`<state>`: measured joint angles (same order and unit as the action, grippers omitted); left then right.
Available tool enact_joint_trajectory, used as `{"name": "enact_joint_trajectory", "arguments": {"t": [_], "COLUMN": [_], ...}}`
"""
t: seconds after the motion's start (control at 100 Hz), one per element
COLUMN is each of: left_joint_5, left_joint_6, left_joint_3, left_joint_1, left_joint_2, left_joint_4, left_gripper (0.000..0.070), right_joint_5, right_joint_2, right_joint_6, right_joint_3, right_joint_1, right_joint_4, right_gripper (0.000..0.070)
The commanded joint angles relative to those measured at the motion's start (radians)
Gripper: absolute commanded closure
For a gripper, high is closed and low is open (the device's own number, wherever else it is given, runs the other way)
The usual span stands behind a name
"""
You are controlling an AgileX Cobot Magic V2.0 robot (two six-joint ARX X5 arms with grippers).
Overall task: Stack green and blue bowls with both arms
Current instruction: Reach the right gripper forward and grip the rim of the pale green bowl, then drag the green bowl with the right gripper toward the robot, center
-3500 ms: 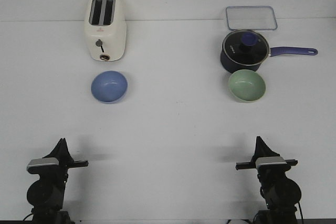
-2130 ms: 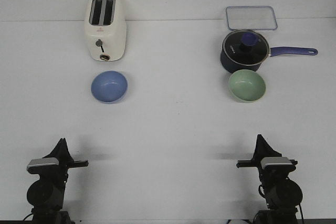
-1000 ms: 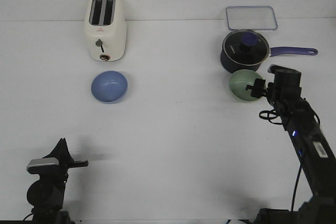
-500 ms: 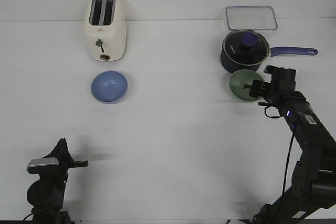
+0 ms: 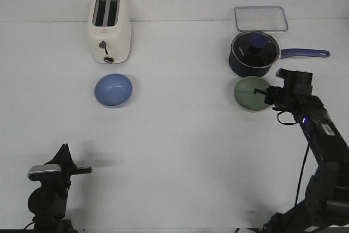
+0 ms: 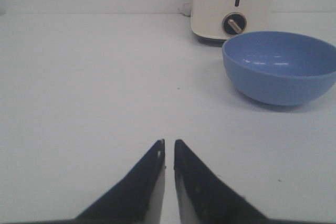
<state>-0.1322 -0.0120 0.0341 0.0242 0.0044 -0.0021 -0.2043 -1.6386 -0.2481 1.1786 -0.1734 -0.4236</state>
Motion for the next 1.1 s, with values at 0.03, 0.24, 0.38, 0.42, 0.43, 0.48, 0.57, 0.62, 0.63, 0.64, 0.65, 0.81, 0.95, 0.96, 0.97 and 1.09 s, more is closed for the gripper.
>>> {"name": "enact_joint_trajectory", "arguments": {"t": [0.03, 0.24, 0.38, 0.42, 0.43, 0.48, 0.57, 0.62, 0.63, 0.64, 0.65, 0.81, 0.95, 0.96, 0.97, 1.09], "left_joint_5": [0.0, 0.0, 0.0, 0.0, 0.0, 0.0, 0.0, 0.0, 0.0, 0.0, 0.0, 0.0, 0.0, 0.0, 0.0, 0.0], "left_joint_6": [0.002, 0.002, 0.002, 0.002, 0.002, 0.002, 0.003, 0.003, 0.002, 0.003, 0.003, 0.003, 0.002, 0.002, 0.002, 0.002], "left_joint_3": [-0.02, -0.02, -0.02, -0.02, -0.02, -0.02, -0.02, -0.02, -0.02, -0.02, -0.02, -0.02, -0.02, -0.02, -0.02, -0.02], "left_joint_1": [-0.001, -0.001, -0.001, -0.001, -0.001, -0.001, -0.001, -0.001, -0.001, -0.001, -0.001, -0.001, -0.001, -0.001, -0.001, -0.001], "left_joint_2": [-0.001, -0.001, -0.001, -0.001, -0.001, -0.001, -0.001, -0.001, -0.001, -0.001, -0.001, -0.001, -0.001, -0.001, -0.001, -0.001], "left_joint_4": [0.011, 0.011, 0.011, 0.011, 0.011, 0.011, 0.011, 0.011, 0.011, 0.011, 0.011, 0.011, 0.011, 0.011, 0.011, 0.011], "left_gripper": [0.0686, 0.0685, 0.0685, 0.0685, 0.0685, 0.0686, 0.0686, 0.0685, 0.0685, 0.0685, 0.0686, 0.0685, 0.0685, 0.0686, 0.0685, 0.0685], "right_joint_5": [-0.046, -0.048, -0.02, -0.002, 0.003, 0.029, 0.075, 0.092, 0.097, 0.1, 0.105, 0.132, 0.141, 0.143, 0.145, 0.155], "right_joint_2": [0.122, 0.426, 0.536, 0.541, 0.542, 0.541, 0.519, 0.499, 0.494, 0.489, 0.482, 0.412, 0.36, 0.358, 0.357, 0.344], "right_joint_6": [-0.007, -0.044, -0.074, -0.095, -0.099, -0.121, -0.14, -0.149, -0.15, -0.15, -0.152, -0.155, -0.155, -0.155, -0.155, -0.154], "right_joint_3": [-0.019, -0.238, -0.365, -0.388, -0.393, -0.417, -0.438, -0.44, -0.44, -0.44, -0.44, -0.44, -0.44, -0.44, -0.44, -0.44], "right_joint_1": [0.013, 0.203, 0.436, 0.505, 0.52, 0.591, 0.69, 0.74, 0.748, 0.757, 0.769, 0.834, 0.848, 0.848, 0.848, 0.849], "right_joint_4": [0.004, 0.014, 0.019, 0.02, 0.02, 0.024, 0.031, 0.034, 0.034, 0.034, 0.034, 0.042, 0.056, 0.057, 0.056, 0.052], "right_gripper": [0.07, 0.07, 0.07, 0.07, 0.07, 0.07, 0.07, 0.07, 0.07, 0.07, 0.07, 0.07, 0.07, 0.07, 0.07, 0.07]}}
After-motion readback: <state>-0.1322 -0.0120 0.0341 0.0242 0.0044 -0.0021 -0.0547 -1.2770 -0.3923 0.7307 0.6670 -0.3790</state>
